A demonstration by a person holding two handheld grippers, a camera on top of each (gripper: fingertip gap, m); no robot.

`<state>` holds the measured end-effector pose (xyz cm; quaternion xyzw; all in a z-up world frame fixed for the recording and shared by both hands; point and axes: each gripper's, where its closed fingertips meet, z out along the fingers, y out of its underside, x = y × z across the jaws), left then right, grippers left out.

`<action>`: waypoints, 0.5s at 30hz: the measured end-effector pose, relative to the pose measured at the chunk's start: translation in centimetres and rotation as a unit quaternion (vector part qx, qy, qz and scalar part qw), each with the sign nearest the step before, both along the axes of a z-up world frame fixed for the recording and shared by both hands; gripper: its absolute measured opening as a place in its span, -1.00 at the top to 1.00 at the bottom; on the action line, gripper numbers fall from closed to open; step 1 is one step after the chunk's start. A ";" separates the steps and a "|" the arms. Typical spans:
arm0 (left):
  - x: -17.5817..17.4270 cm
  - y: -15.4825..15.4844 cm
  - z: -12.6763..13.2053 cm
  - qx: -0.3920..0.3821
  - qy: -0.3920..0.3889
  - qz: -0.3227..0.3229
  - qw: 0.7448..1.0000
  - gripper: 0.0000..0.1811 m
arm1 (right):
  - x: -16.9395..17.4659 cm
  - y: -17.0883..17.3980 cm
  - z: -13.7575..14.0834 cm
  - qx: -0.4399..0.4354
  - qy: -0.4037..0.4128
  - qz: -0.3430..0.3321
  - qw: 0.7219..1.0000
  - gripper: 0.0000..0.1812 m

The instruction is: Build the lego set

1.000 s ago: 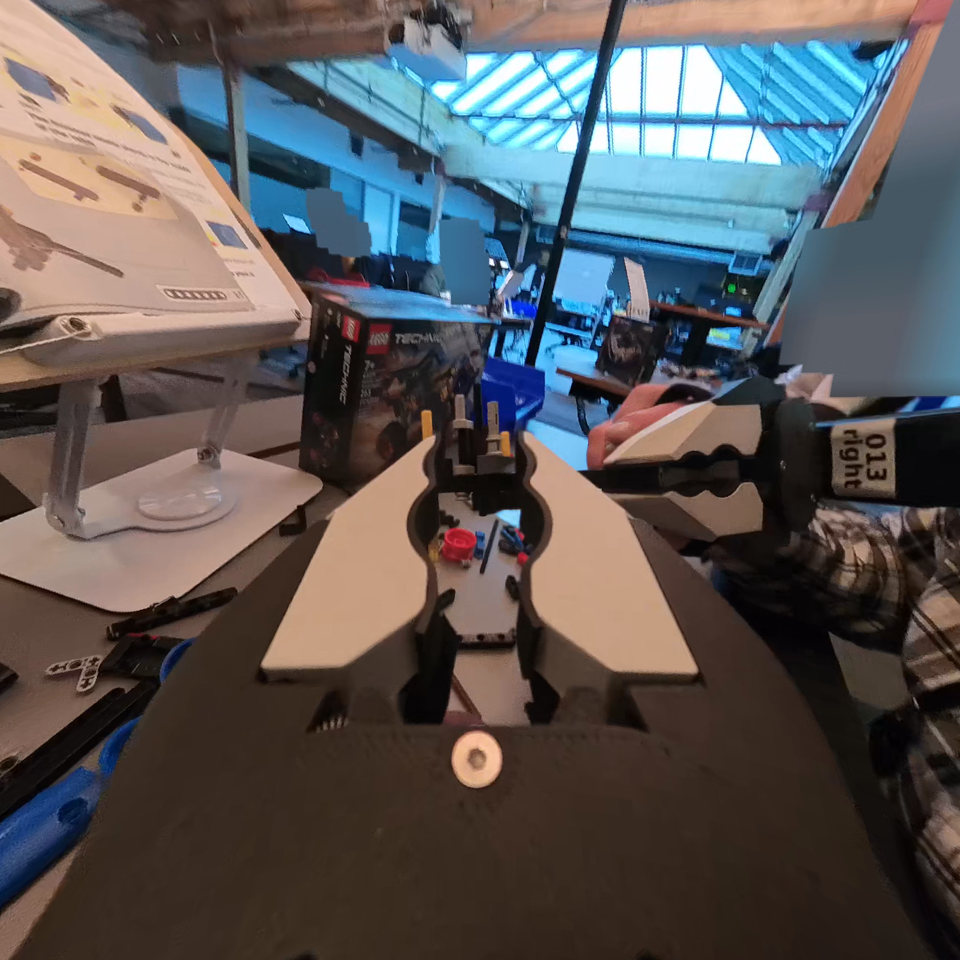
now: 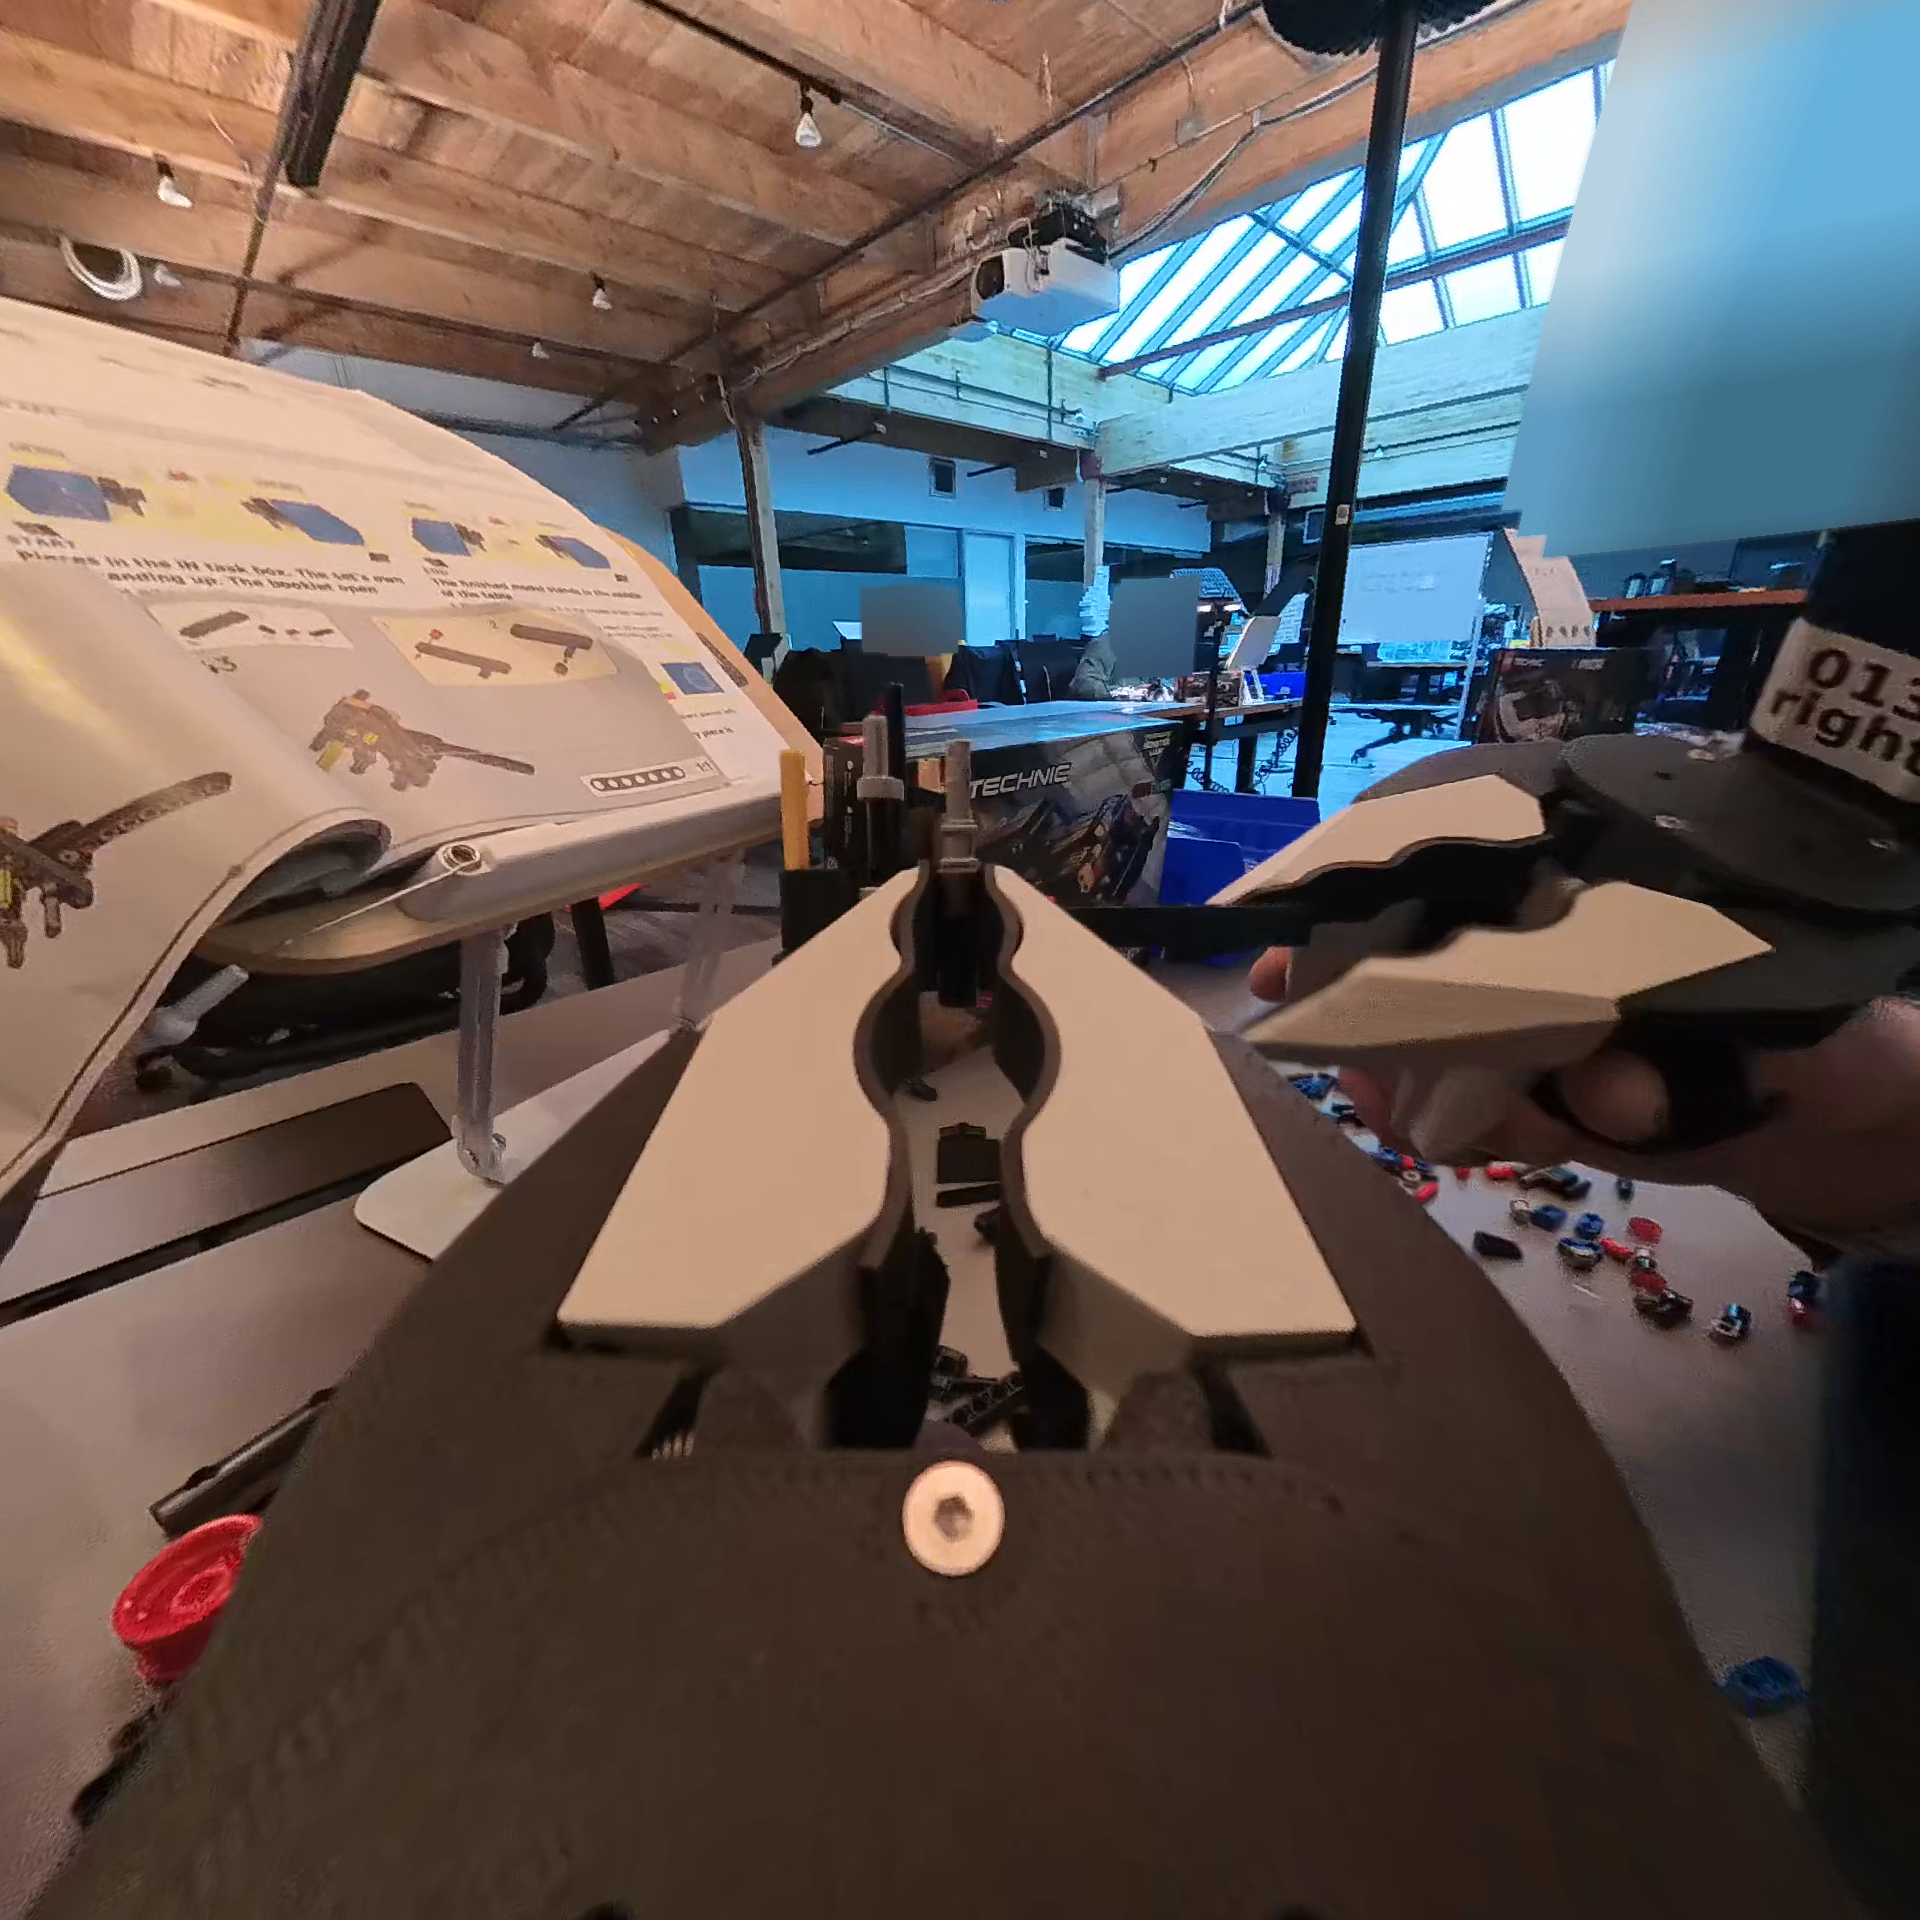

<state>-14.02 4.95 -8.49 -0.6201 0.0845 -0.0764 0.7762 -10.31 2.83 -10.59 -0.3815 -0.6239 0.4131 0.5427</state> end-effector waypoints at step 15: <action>0.4 0.0 -0.2 0.014 -0.003 -0.008 1.000 0.93 | 0.6 2.5 -0.4 0.135 -0.004 -0.074 0.988 0.95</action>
